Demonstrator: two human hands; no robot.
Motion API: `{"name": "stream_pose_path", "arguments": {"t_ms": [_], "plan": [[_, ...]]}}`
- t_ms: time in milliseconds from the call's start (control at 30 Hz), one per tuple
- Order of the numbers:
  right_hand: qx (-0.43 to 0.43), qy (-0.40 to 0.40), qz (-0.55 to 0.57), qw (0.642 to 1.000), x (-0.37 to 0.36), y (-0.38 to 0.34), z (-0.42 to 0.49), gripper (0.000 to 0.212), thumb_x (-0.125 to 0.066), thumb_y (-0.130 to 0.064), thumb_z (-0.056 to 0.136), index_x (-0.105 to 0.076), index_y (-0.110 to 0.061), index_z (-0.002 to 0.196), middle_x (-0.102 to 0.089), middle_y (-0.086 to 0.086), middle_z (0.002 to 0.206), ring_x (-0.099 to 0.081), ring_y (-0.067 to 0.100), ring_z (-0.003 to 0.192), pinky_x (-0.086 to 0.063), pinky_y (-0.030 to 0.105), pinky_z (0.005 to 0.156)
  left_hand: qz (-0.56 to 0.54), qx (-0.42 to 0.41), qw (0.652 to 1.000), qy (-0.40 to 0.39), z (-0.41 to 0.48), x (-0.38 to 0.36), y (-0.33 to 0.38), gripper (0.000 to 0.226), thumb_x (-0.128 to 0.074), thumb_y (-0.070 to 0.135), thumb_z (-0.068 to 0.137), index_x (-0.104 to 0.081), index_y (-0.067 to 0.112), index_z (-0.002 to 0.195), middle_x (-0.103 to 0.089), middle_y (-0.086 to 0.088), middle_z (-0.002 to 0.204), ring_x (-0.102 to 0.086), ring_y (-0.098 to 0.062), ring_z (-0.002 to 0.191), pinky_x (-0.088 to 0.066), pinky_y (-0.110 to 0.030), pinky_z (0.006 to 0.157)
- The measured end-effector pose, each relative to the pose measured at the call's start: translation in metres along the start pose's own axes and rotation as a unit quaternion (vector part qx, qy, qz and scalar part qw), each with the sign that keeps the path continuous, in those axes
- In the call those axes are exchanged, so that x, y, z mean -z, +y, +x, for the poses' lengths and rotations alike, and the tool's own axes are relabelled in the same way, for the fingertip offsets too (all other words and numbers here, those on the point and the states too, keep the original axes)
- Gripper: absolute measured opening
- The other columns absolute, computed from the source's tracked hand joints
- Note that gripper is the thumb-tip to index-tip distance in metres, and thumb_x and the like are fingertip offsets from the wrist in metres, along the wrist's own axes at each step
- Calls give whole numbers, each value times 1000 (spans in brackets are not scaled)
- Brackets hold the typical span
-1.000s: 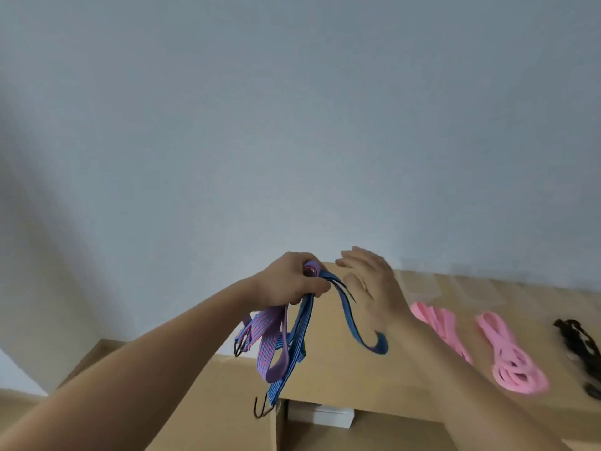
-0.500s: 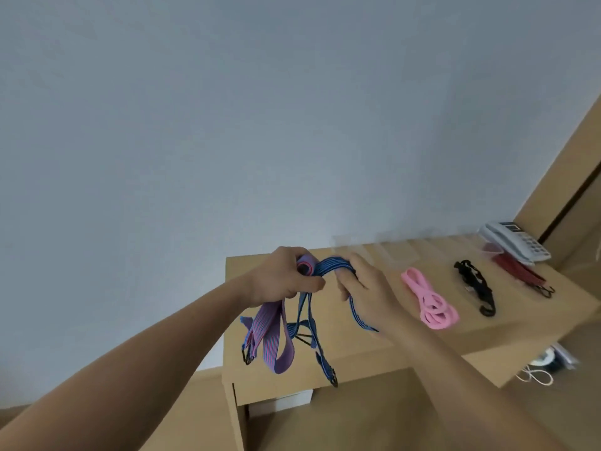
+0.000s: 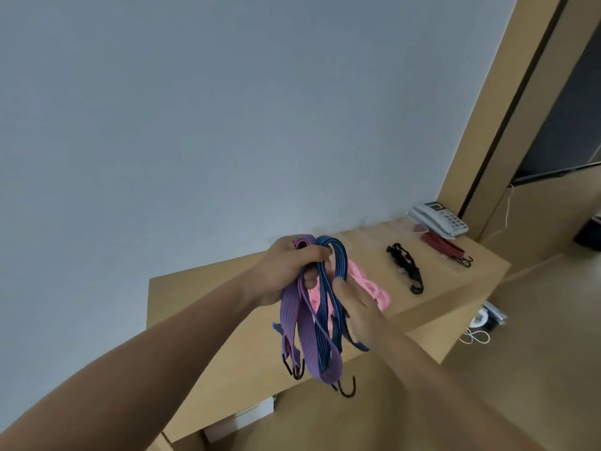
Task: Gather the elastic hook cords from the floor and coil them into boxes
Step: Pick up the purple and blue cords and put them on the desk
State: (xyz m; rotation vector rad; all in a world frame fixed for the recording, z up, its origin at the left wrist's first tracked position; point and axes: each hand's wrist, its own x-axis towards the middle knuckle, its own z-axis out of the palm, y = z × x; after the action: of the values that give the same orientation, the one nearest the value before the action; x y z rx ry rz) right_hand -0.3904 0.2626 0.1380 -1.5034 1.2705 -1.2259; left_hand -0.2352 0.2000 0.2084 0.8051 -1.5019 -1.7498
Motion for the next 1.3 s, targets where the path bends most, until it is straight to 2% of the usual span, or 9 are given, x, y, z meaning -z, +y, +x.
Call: {"name": "stream_pose_path", "arguments": {"t_ms": [133,333,400,533,633,767,967,1067,1300], "plan": [[4,-19,43,999,43,9,0,16,-48,-16,103,-61,-11,111,-66,-20,92,-61,-1,93,-46,16,84,9,-8,1000,14,40,-60,-9,14,-65,15,80,-64,5,70,-43,-9,53,-37,-19,44,-37,-24,46],[-52,117,116,985,145,29,-3,38,-42,-27,104,-63,3,93,-70,6,84,-64,21,82,-50,30,79,-109,-2,981,163,115,-141,-10,7,-64,11,91,-61,5,93,-63,-9,80,-45,-14,48,-41,-24,44],[-55,111,131,984,169,36,-1,33,-40,-26,105,-64,-4,109,-72,6,103,-66,21,99,-50,36,88,-129,27,979,158,137,-169,-15,12,-65,16,92,-59,8,87,-63,-6,80,-49,-14,50,-44,-24,45],[-15,70,152,986,203,54,-2,27,-44,-29,104,-47,-34,130,-66,-26,117,-59,-4,114,-49,14,88,-125,44,980,151,173,-229,-32,21,-67,19,91,-61,11,73,-62,-5,65,-60,-13,53,-50,-25,51],[-69,63,153,984,230,72,-4,45,-63,-54,83,-55,-35,123,-68,-10,115,-63,9,110,-54,37,93,-120,120,984,58,197,-250,-37,33,-60,38,93,-56,8,82,-52,-8,72,-51,-19,61,-46,-33,62],[-127,114,166,971,273,91,2,27,-72,-48,77,-67,-25,90,-65,1,78,-64,27,76,-54,64,79,-55,150,985,-66,232,-254,-53,47,-42,54,95,-51,10,83,-50,-10,77,-49,-23,71,-42,-34,71],[-167,188,142,957,355,111,50,28,-57,-48,95,-68,-25,104,-76,-3,89,-73,14,82,-58,29,65,51,195,958,-207,284,-265,-115,61,-66,53,75,-63,11,119,-72,-11,106,-65,-24,94,-46,-40,97],[-223,206,204,931,390,123,88,39,-50,-54,96,-72,-24,106,-77,2,97,-73,21,89,-58,36,71,65,186,958,-207,316,-279,-141,56,-73,27,78,-58,6,127,-68,-16,123,-65,-33,112,-47,-46,106],[-264,218,237,909,452,148,167,40,-42,-32,98,-67,-2,108,-68,19,107,-65,36,97,-51,48,88,2,154,980,-130,415,-292,-153,54,-75,16,76,-54,10,126,-70,-16,116,-68,-34,105,-57,-47,90]]}}
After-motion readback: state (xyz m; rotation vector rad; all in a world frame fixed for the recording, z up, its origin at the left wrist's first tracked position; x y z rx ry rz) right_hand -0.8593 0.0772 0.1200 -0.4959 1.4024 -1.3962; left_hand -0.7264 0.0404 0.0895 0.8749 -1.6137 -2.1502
